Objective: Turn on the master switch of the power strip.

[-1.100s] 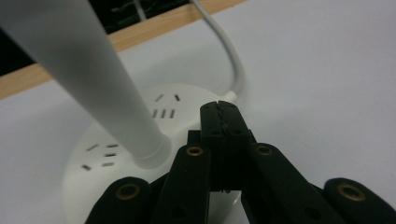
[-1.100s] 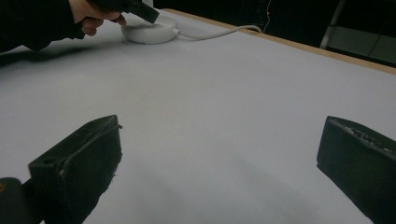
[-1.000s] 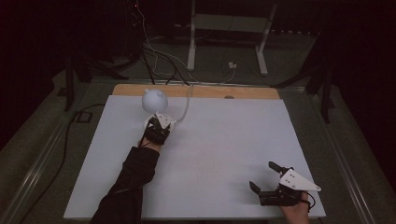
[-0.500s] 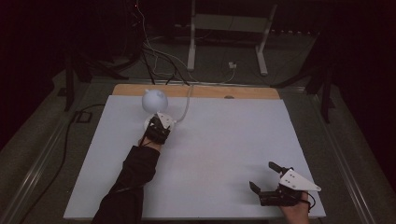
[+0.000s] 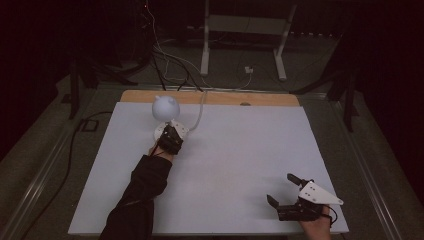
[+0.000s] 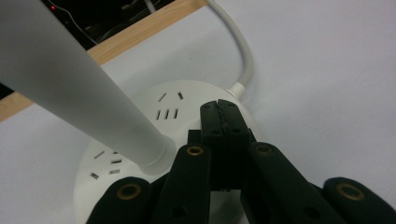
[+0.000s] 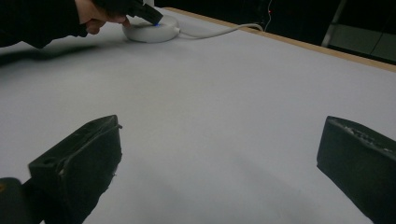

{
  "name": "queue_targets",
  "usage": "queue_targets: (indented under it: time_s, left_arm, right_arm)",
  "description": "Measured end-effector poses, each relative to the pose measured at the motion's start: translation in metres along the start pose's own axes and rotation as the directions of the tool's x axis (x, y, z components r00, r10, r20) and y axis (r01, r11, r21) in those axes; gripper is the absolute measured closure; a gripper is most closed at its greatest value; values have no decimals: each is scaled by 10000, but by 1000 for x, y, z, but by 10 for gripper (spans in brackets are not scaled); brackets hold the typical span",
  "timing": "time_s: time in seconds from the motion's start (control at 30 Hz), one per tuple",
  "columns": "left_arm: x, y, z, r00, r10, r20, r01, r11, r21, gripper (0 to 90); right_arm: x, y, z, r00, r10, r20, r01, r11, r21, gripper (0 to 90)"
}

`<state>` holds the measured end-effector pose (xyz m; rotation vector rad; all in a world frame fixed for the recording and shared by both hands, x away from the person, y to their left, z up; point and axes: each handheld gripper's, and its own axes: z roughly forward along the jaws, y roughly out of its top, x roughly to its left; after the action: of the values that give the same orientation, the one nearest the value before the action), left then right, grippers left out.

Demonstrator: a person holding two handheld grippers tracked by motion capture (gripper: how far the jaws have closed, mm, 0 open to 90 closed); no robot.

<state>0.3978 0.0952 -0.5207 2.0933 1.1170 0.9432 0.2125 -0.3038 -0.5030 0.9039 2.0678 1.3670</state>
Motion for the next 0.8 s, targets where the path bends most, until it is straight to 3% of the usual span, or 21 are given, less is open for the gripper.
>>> queue_targets:
  time_s: [0.2,0.37,0.43,0.5,0.6,0.63,0.7,0.77,0.8]
  left_arm:
    - [-1,2,1,9995,321,-67,-319,9992,236,900]
    - [1,6,1,9987,466,193,-476,9973,560,900]
    - [-2,9,2,9968,797,61,-799,9941,734,900]
    - [-1,9,2,9977,669,60,-672,9950,740,900]
    - [-2,10,2,9966,818,-18,-814,9937,774,900]
    - [-2,10,2,9979,645,-26,-641,9948,793,900]
    - [-4,11,1,9967,772,-260,-751,9944,747,900]
    - [-3,11,0,9988,388,-295,-373,9980,505,900]
    - [-3,11,0,9988,388,-295,-373,9980,505,900]
  right_arm:
    - [0,0,0,10000,-24,-19,24,10000,2,0]
    - [0,0,1,10000,8,-32,-8,10000,28,0]
    - [0,0,1,10000,21,-39,-21,10000,36,0]
    - [0,0,1,10000,14,-41,-14,10000,42,0]
    - [1,0,1,10000,-23,-37,23,10000,30,0]
    - [1,0,1,10000,-12,-32,12,10000,34,0]
    - [0,0,1,10000,22,-15,-22,10000,42,0]
    - [-1,-1,0,10000,43,4,-43,10000,22,0]
    - [-1,-1,0,10000,43,4,-43,10000,22,0]
